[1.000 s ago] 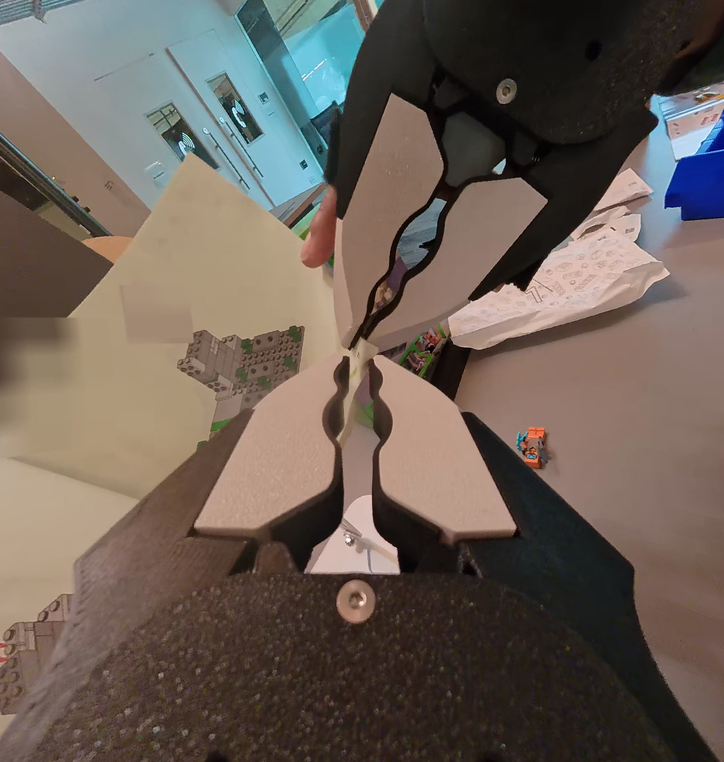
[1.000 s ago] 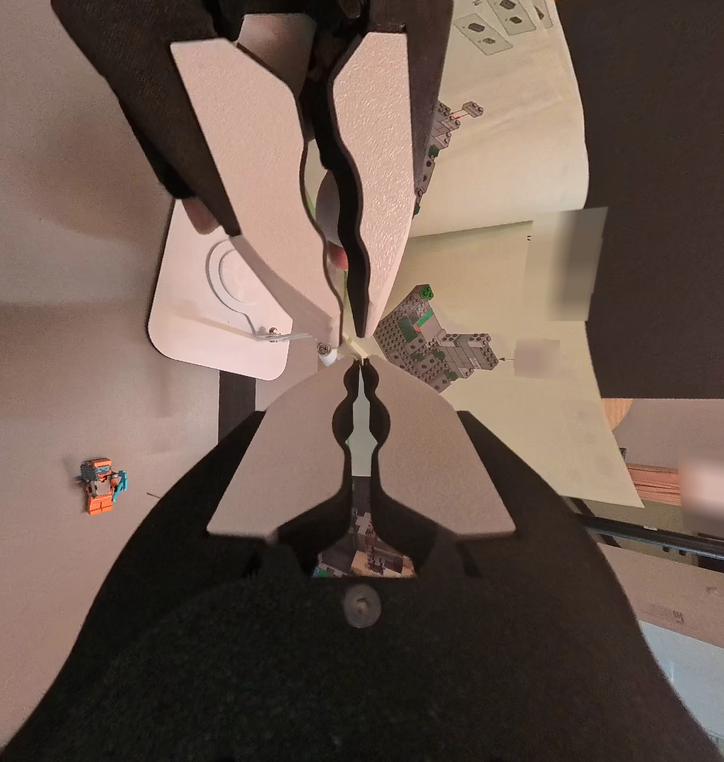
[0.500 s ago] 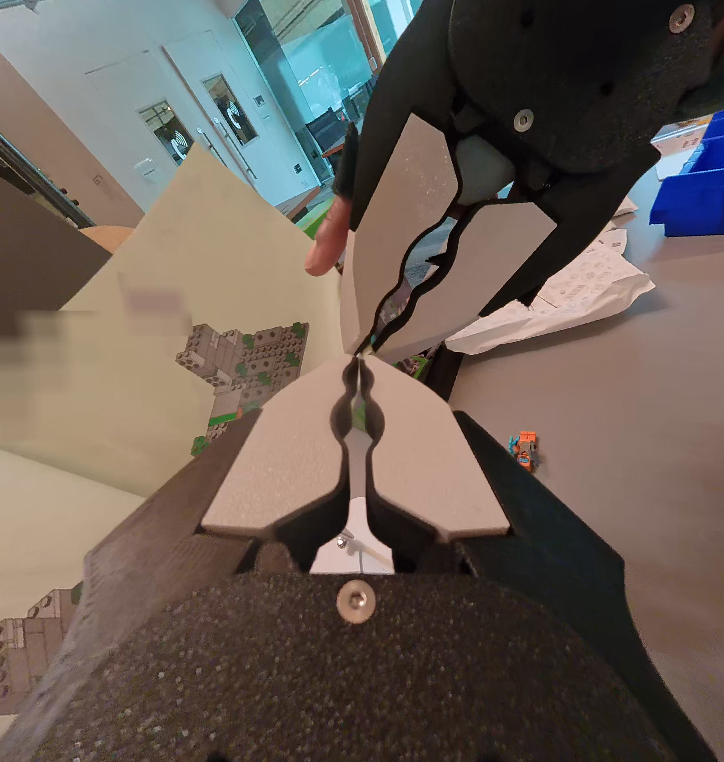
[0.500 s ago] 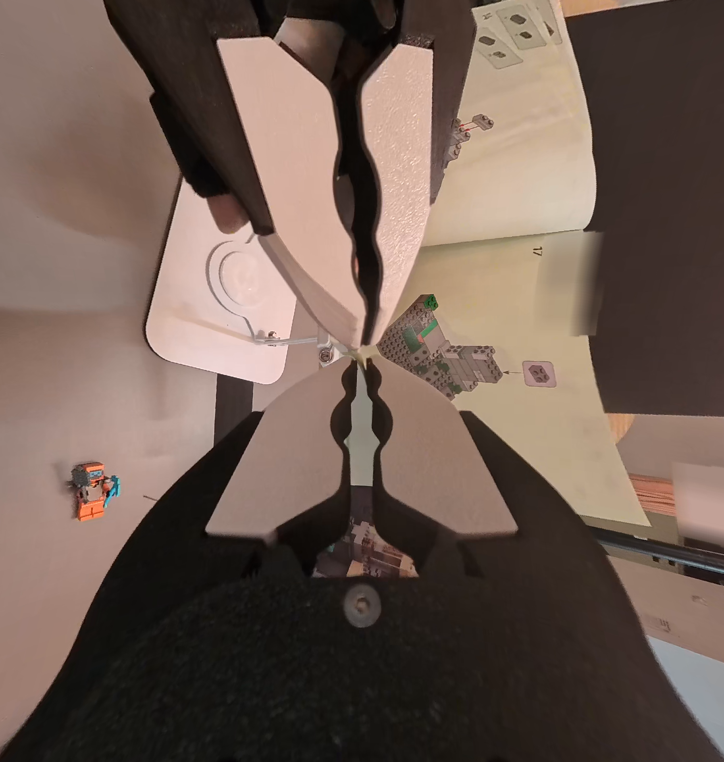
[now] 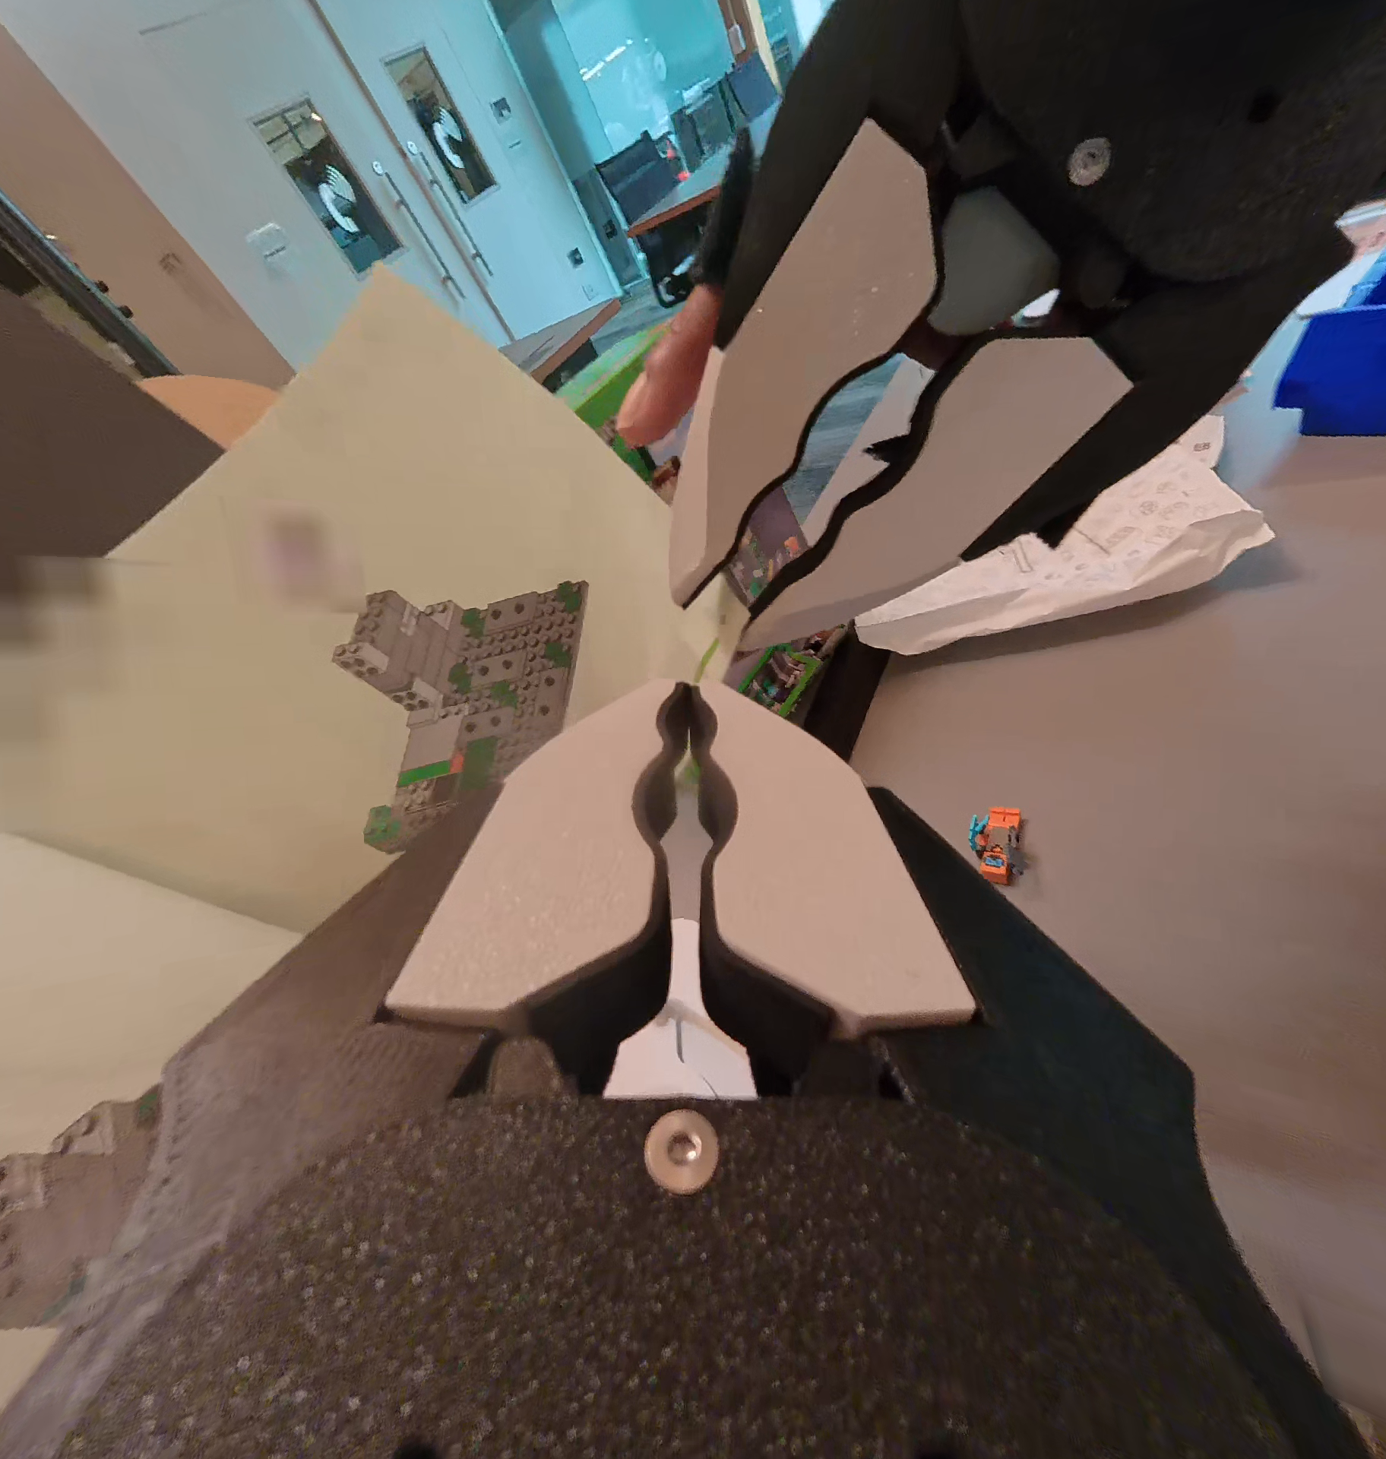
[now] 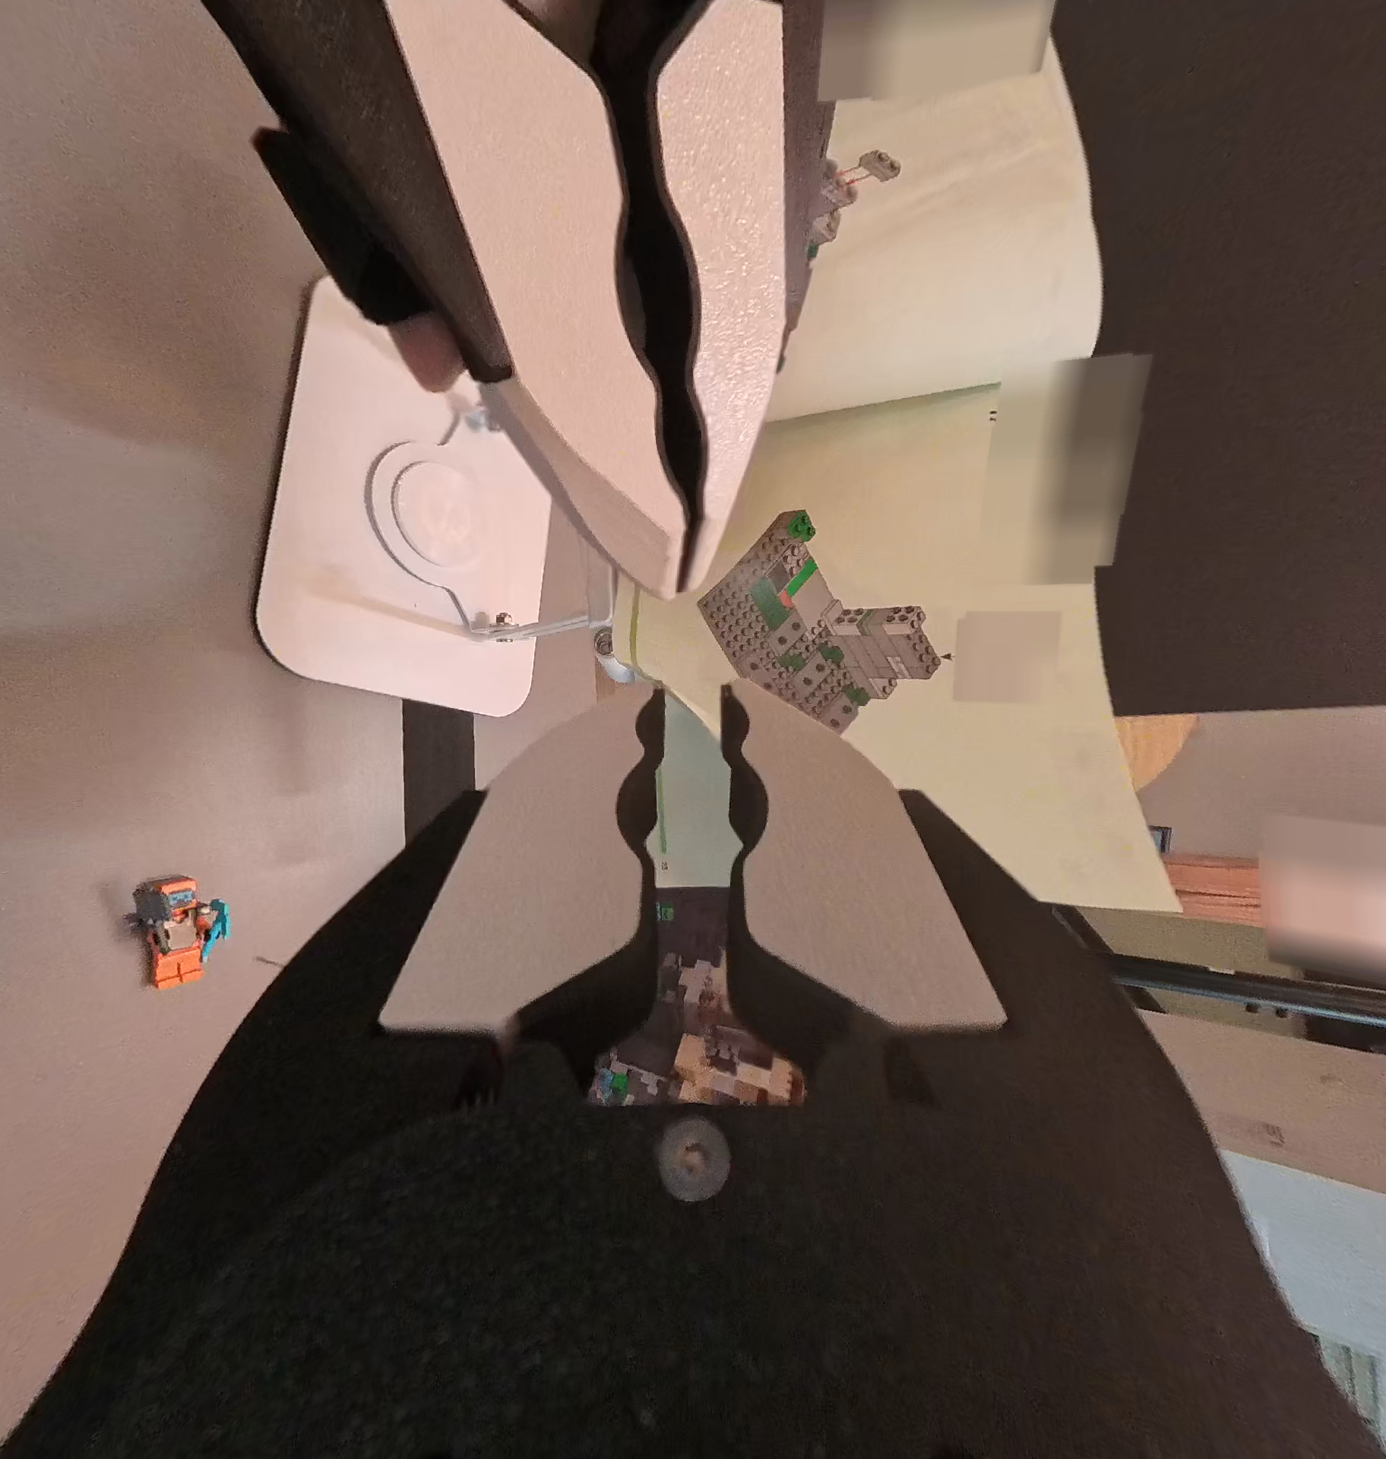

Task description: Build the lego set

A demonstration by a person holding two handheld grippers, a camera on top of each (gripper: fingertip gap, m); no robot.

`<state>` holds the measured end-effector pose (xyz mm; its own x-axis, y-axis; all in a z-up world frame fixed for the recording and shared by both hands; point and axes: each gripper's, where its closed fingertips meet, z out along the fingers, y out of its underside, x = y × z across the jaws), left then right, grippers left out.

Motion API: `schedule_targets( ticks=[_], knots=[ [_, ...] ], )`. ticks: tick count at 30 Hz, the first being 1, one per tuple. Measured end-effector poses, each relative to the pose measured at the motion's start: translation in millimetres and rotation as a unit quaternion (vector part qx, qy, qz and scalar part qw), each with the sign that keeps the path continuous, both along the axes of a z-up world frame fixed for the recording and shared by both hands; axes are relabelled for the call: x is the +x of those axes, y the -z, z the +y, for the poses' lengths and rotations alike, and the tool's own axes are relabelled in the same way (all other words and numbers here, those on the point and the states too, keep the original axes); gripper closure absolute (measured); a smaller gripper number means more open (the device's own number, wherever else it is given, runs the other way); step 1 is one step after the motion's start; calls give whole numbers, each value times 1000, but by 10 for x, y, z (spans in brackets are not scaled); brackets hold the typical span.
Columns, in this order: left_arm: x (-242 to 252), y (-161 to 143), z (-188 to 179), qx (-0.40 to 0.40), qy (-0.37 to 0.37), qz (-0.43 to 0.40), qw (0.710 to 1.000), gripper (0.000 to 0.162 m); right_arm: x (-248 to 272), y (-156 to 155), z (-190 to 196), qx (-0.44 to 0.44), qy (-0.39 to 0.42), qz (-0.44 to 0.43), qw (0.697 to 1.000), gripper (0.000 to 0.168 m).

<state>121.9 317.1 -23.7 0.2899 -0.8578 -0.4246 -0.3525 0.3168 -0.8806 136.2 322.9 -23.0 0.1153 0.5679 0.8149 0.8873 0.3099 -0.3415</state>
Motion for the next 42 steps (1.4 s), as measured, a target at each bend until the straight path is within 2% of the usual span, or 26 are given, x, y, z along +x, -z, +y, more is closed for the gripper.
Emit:
schedule_targets(
  ticks=[4,17,18,20,26,28,30,33,35,37,38,40,42],
  knots=[
    [68,-1,-36,29,7,-2,1000,162,19,45,14,1,0,-1,1000,161],
    [161,88,9,55,17,24,998,162,-13,79,25,1,-9,2,1000,167],
    [154,94,31,65,11,30,997,155,-13,80,23,1,-10,2,1000,168],
    [136,119,68,82,2,44,996,151,-19,62,12,-1,-12,8,1000,168],
    [174,115,76,97,0,53,994,162,-41,9,-24,1,-15,6,1000,168],
    [168,84,68,93,-1,50,994,162,-30,-23,-28,6,-9,10,1000,164],
    [132,22,71,87,-8,33,996,162,11,-96,-22,20,8,23,1000,153],
    [22,-67,93,69,-24,-3,997,162,91,-330,-65,45,41,121,991,148],
    [-46,-102,91,59,-31,-26,997,162,145,-447,-127,41,66,235,969,147],
    [-85,-118,55,62,-35,-41,997,162,102,-389,-212,-34,82,372,924,145],
    [-96,-121,28,65,-37,-49,996,162,20,-316,-267,-96,76,439,890,140],
    [-112,-119,-27,73,-40,-61,995,162,-137,-199,-338,-215,60,554,802,130],
    [-137,-106,-68,78,-47,-73,993,162,-184,-155,-315,-289,49,638,712,124]
  ],
)
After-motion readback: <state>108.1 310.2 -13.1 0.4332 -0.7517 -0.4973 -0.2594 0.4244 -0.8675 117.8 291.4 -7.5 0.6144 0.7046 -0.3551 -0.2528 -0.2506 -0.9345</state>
